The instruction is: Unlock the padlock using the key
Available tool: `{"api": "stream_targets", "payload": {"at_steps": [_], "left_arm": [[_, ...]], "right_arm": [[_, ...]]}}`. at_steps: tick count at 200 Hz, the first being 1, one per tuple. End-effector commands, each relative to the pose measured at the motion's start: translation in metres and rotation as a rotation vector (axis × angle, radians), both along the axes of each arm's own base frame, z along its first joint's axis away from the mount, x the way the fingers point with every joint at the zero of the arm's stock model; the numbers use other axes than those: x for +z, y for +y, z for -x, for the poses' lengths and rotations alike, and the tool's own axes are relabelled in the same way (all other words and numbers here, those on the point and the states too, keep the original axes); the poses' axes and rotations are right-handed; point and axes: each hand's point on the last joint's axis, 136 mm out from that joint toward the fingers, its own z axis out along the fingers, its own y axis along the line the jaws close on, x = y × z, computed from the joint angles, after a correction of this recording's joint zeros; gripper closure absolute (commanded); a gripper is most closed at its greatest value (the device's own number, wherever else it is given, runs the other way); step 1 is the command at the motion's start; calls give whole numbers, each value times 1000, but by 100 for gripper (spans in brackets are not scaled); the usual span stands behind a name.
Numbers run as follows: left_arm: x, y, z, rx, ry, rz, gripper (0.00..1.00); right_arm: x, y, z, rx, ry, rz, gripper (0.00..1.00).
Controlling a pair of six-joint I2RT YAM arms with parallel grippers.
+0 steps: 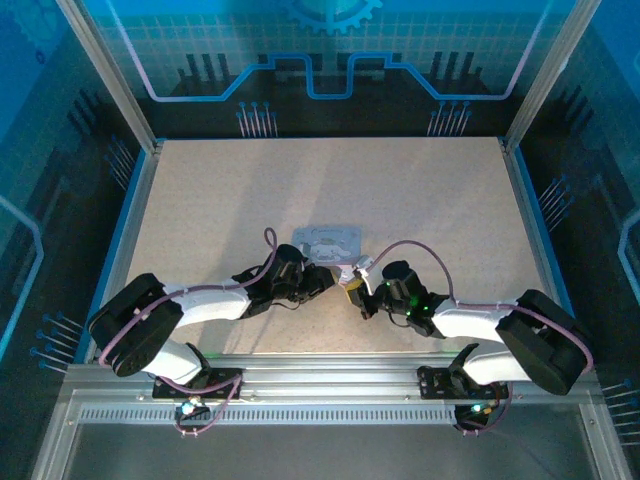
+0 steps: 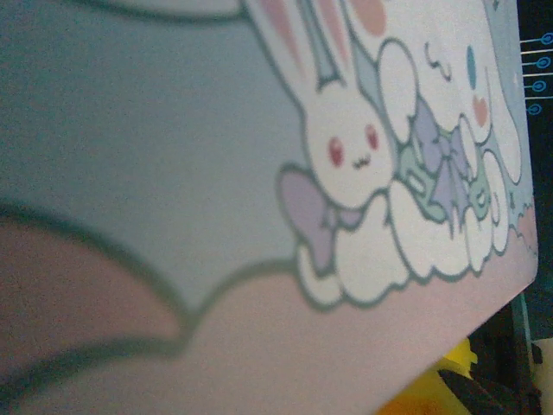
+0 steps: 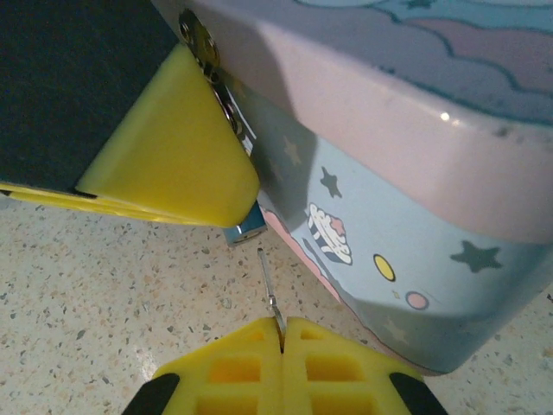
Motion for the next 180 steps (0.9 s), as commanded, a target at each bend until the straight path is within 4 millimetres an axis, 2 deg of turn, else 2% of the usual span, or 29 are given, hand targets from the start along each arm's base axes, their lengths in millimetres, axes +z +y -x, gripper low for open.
{"api": "stream_targets", "payload": {"at_steps": [1, 52, 113, 180], "left_arm": [[28, -8, -7, -8, -42, 58, 79], [29, -8, -7, -8, -44, 58, 79], [29, -8, -8, -6, -44, 57, 79], [29, -8, -8, -7, -42, 57, 79]], "right_arm": [[15, 8, 0, 19, -35, -46, 97], [18, 11, 2, 39, -33, -55, 97], [8, 16, 8, 65, -5, -39, 97], [16, 18, 0, 41, -38, -54, 97]]}}
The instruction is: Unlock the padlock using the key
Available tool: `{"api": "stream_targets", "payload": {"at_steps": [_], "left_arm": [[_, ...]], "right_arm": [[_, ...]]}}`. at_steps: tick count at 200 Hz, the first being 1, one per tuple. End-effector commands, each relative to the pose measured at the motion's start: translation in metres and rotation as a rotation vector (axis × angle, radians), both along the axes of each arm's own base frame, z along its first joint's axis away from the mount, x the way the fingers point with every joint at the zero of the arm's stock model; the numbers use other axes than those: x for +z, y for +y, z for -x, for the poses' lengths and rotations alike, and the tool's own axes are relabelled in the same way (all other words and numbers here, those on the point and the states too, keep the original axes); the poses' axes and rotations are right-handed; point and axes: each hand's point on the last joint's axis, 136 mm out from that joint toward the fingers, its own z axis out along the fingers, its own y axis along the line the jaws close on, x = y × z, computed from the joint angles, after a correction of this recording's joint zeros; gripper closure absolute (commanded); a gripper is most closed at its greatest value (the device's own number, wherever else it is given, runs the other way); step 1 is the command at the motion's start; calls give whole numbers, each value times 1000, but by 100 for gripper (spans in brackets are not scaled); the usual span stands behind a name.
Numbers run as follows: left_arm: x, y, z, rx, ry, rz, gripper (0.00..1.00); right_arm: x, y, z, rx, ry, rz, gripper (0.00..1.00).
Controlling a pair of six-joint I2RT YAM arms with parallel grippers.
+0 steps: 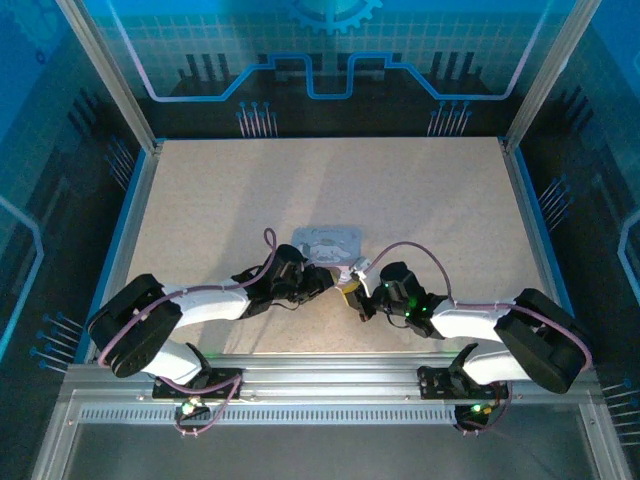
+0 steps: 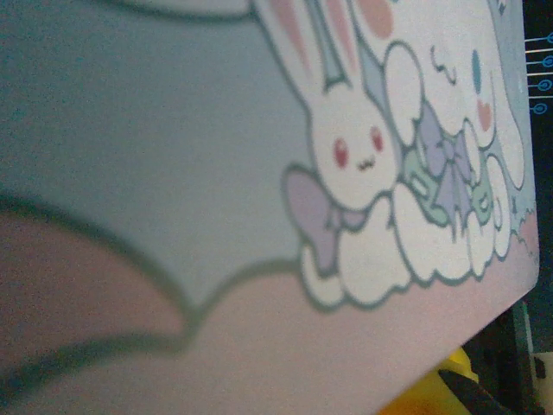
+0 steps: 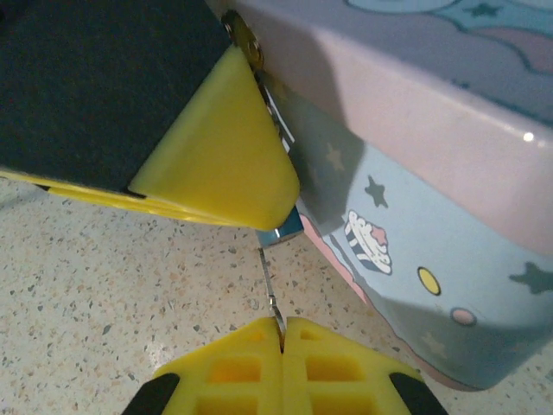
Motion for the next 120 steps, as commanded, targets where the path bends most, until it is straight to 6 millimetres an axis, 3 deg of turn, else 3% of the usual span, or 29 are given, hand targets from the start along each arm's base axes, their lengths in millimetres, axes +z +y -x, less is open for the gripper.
{"api": "stream_targets", "payload": {"at_steps": [1, 54, 120], "left_arm": [[30, -9, -9, -7, -49, 63, 79], [30, -9, -9, -9, -47, 64, 79], [30, -7, -9, -6, -50, 59, 79]], "right_arm": [[15, 9, -6, 0, -41, -38, 97], [16, 8, -11, -16, -52, -25, 97], [-6, -1, -3, -8, 1, 57, 97]]}}
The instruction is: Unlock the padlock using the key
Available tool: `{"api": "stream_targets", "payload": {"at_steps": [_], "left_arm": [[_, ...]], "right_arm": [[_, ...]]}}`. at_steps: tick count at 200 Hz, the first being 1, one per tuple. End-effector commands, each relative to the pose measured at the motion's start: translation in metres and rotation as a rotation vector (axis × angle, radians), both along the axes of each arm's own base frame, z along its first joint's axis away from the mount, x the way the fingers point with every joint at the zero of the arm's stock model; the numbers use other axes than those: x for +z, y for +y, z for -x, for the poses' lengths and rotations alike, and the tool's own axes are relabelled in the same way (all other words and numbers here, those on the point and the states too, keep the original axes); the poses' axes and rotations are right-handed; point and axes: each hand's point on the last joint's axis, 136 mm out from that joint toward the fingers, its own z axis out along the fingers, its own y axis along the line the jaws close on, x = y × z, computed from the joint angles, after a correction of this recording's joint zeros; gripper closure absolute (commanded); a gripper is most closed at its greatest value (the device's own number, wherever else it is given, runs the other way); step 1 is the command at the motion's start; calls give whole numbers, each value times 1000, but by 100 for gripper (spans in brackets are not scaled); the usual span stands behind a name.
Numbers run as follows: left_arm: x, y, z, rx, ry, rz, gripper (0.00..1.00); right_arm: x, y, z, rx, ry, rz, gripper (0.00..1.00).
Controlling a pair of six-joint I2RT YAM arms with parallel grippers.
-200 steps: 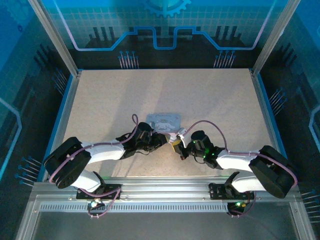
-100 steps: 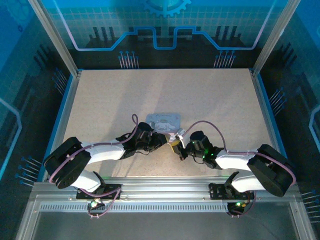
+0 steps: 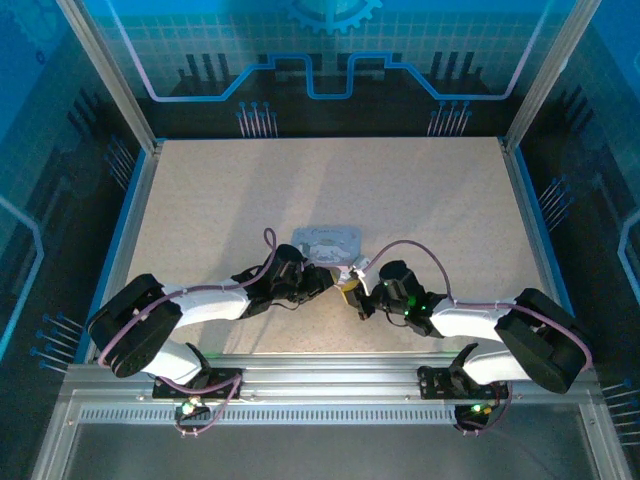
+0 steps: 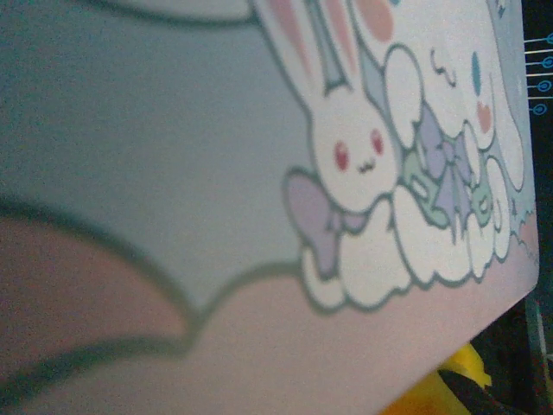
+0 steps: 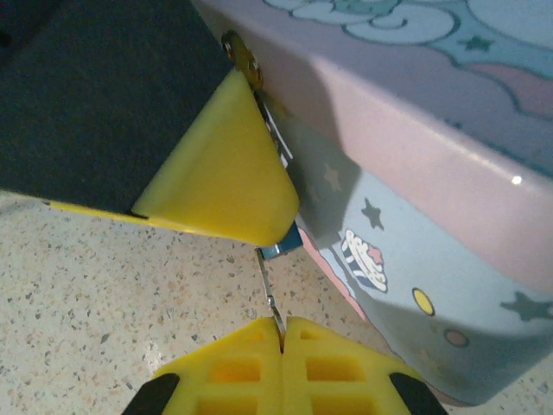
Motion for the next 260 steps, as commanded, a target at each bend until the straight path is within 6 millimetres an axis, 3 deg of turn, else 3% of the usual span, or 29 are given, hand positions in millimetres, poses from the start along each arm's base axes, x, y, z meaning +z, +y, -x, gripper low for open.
{"api": "stream_targets", "payload": {"at_steps": [1, 260], "left_arm": [[30, -8, -8, -9, -50, 59, 78], [31, -6, -5, -9, -39, 61, 78]], "right_arm": [[-7, -1, 0, -5, 3, 45, 97], [31, 16, -14, 26, -91, -64, 96]]}}
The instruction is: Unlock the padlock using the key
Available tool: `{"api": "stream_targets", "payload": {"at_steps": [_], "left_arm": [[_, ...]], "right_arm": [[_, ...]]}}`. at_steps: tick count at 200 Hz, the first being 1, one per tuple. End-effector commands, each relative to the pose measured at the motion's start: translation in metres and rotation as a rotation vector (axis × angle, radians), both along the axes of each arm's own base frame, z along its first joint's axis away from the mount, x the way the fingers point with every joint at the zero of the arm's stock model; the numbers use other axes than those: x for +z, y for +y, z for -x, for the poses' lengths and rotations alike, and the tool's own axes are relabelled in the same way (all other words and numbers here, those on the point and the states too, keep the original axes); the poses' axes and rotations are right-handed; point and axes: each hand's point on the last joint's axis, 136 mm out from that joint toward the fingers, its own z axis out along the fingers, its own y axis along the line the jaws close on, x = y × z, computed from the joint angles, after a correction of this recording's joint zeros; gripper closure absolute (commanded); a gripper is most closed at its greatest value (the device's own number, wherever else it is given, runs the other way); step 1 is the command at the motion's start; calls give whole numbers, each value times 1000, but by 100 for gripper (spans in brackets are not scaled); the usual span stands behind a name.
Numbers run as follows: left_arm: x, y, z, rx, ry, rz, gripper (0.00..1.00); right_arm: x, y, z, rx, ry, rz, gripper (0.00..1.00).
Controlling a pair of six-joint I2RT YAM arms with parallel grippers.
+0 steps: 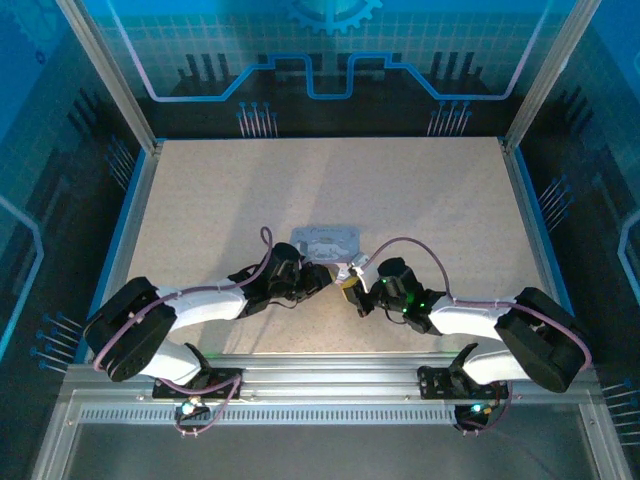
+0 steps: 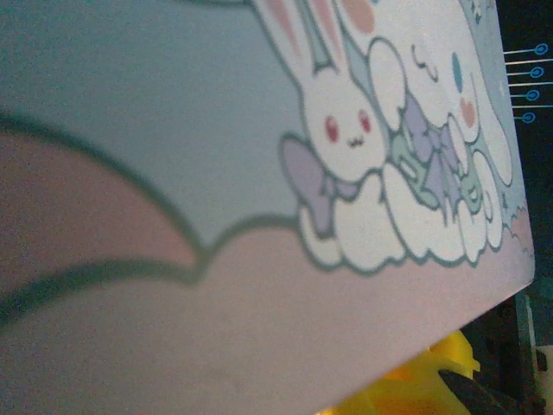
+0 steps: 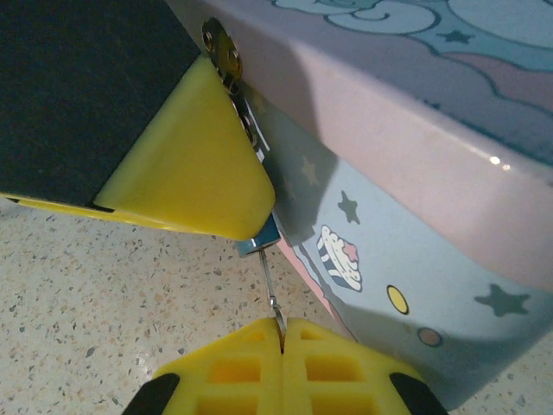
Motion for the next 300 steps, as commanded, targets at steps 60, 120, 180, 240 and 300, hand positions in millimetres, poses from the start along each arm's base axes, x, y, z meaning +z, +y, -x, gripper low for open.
{"api": "stream_targets", "payload": {"at_steps": [60, 120, 180, 240, 300], "left_arm": [[24, -10, -2, -20, -22, 58, 78], [31, -15, -3, -35, -28, 75, 78], [38, -20, -3, -60, -36, 88, 78], [42, -24, -1, -90, -33, 99, 78], [40, -25, 1, -102, -31, 97, 78]], "right_arm": [[35, 6, -5, 25, -95, -95, 97], [33, 10, -7, 32, -88, -102, 97], [37, 21, -18, 35, -111, -127, 96], [56, 38, -34, 47, -164, -184, 96], [81, 57, -47, 82, -195, -219, 96]]}}
